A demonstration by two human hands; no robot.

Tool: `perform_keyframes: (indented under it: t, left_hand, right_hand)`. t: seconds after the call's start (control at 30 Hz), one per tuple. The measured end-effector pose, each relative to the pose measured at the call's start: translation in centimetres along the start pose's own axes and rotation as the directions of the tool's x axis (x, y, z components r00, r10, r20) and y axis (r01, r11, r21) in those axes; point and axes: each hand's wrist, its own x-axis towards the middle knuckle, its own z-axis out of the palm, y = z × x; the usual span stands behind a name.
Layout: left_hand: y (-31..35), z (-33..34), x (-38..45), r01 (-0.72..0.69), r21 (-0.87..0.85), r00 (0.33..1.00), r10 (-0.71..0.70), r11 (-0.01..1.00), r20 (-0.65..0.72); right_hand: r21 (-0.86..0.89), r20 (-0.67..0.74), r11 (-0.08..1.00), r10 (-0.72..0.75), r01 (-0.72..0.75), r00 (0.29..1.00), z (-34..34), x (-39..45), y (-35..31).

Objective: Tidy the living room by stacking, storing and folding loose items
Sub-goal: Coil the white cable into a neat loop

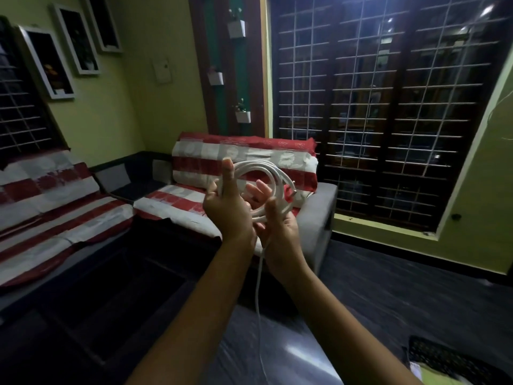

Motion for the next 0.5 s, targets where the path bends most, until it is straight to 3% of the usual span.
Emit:
perform_keyframes:
  t: [0.13, 0.2, 0.33, 0.43, 0.47, 0.5]
  left_hand:
    - [-1.2, -0.1, -1.4, 0.029, 0.011, 1.000, -0.029, 1.000, 0.006]
    - [-1.5, -0.2, -1.8, 0.053, 0.002, 0.998, -0.053, 0.999, 0.027]
    - [-1.7, -1.4, -2.0, 0.129, 0.105, 0.985, -0.139, 0.986, 0.101]
    - [-2.4, -2.9, -1.6, 0.134, 0.245, 0.974, -0.174, 0.960, 0.146]
    - [-2.7, -3.4, -1.3, 0.028, 0.341, 0.990, -0.073, 0.940, 0.120]
    - [-2.4, -3.8, -1.2, -0.153, 0.449, 0.987, 0.113, 0.880, 0.114]
  right_hand:
    - [-0.022, -0.241, 0.992, -0.127, 0.125, 0.962, 1.1, 0.5, -0.6]
    - [-0.016, -0.274, 0.991, -0.131, 0.132, 0.953, 1.1, 0.9, -1.0]
    - [-0.191, -0.225, 0.979, -0.120, 0.077, 0.967, 0.0, 1.6, -2.0]
    - [-0.470, -0.052, 0.879, -0.119, 0.081, 0.992, -1.1, 2.2, -3.1]
    - [-0.608, 0.013, 0.792, -0.054, 0.051, 0.998, -1.2, 2.5, -3.6]
    - [-0.769, 0.078, 0.639, 0.038, 0.035, 0.996, -1.1, 2.9, -4.2]
